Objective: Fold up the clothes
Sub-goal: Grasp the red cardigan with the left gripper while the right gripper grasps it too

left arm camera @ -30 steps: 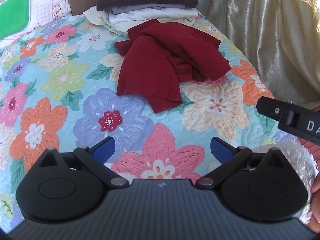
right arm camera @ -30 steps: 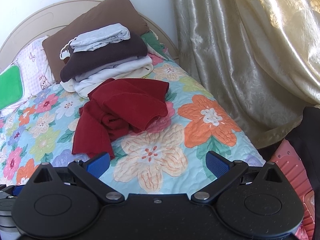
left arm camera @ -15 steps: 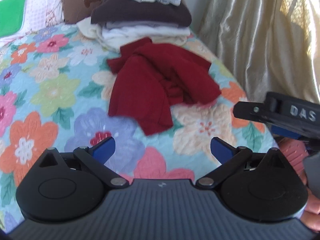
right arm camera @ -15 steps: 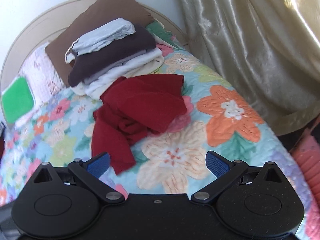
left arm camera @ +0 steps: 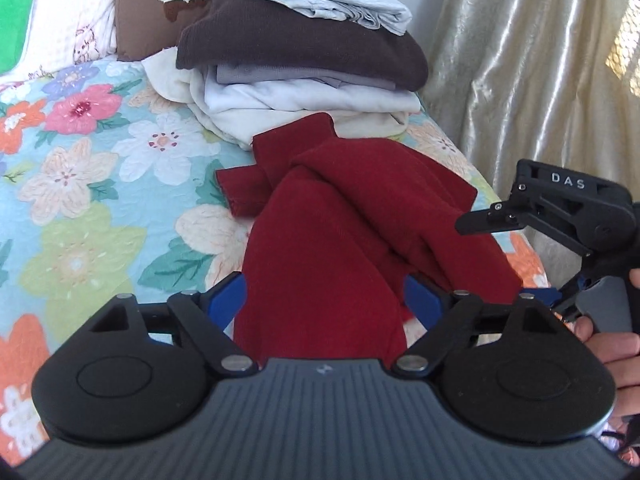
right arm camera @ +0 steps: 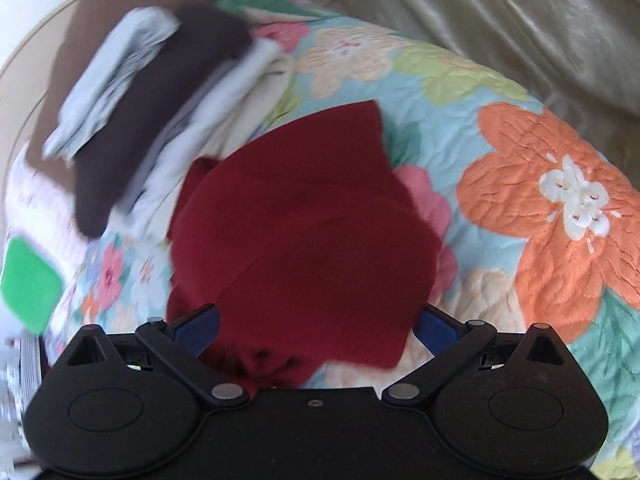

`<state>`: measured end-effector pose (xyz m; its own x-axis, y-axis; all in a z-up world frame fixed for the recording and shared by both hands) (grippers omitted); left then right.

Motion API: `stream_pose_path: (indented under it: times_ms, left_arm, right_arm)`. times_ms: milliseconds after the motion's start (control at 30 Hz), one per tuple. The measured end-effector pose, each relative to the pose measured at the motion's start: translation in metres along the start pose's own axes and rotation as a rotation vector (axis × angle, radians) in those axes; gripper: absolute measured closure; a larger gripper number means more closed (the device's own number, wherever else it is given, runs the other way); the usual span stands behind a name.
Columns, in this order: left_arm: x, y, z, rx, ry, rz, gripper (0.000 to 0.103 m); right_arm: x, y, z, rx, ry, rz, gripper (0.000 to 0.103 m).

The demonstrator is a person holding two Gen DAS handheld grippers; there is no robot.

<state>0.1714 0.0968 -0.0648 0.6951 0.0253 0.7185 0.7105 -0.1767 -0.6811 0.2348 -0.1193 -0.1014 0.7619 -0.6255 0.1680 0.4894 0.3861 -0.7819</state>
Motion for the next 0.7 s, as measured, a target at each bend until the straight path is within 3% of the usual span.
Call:
stream_pose_path:
  times_ms: [100,133,233,300,400,467,567,600,633,700]
  left_arm:
    - [0.002,0.012,0.011,-0.144,-0.116,-0.013,0.034]
    - [0.003,0.015,0.013,-0.131,-0.113,-0.010,0.034]
    - [0.006,0.026,0.013,-0.002,0.012,-0.010,0.031]
    - [0.006,0.038,0.015,0.047,0.059,0.003,0.028]
    - [0.003,0.061,0.022,-0.080,0.015,0.066,0.024]
    - [0.001,0.072,0.025,-0.112,-0.025,0.074,0.021]
    - [-0.004,0.090,0.024,-0.136,-0.054,0.097,0.003]
    - [-0.007,0.097,0.023,-0.137,-0.063,0.113,0.000]
    - [-0.008,0.102,0.023,-0.129,-0.078,0.123,0.000]
    - [-0.009,0.105,0.025,-0.124,-0.105,0.118,0.000]
  right_arm:
    - [0.006,0.010,-0.019,0.035,0.173,-0.114,0.000]
    - [0.002,0.016,-0.028,0.062,0.210,-0.134,0.000]
    - [-0.003,0.041,-0.039,0.125,0.261,-0.029,0.000]
    - [0.000,0.046,-0.041,0.176,0.337,-0.029,0.000]
    - [0.000,0.058,-0.028,0.223,0.297,-0.009,0.000]
    - [-0.003,0.063,-0.022,0.202,0.262,-0.011,0.001]
    - [-0.007,0.065,-0.014,0.208,0.221,-0.014,0.015]
    - [-0.006,0.066,-0.014,0.233,0.224,0.001,0.025]
    - [-0.006,0.070,-0.016,0.272,0.246,0.033,0.036]
    - [-0.004,0.077,-0.022,0.332,0.304,0.088,0.043]
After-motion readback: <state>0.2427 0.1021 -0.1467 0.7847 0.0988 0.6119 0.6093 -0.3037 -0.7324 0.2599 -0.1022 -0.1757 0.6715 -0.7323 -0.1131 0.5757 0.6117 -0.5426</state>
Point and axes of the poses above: each gripper's, at about its wrist camera, not at the fingertips, and y roughly the way its jaws point, z to its left, x to its top, the point moved 5 cm from there along y, roughly the way its jaws point, and after that the axes turned 11 degrees about y, right-handed, at the moved point
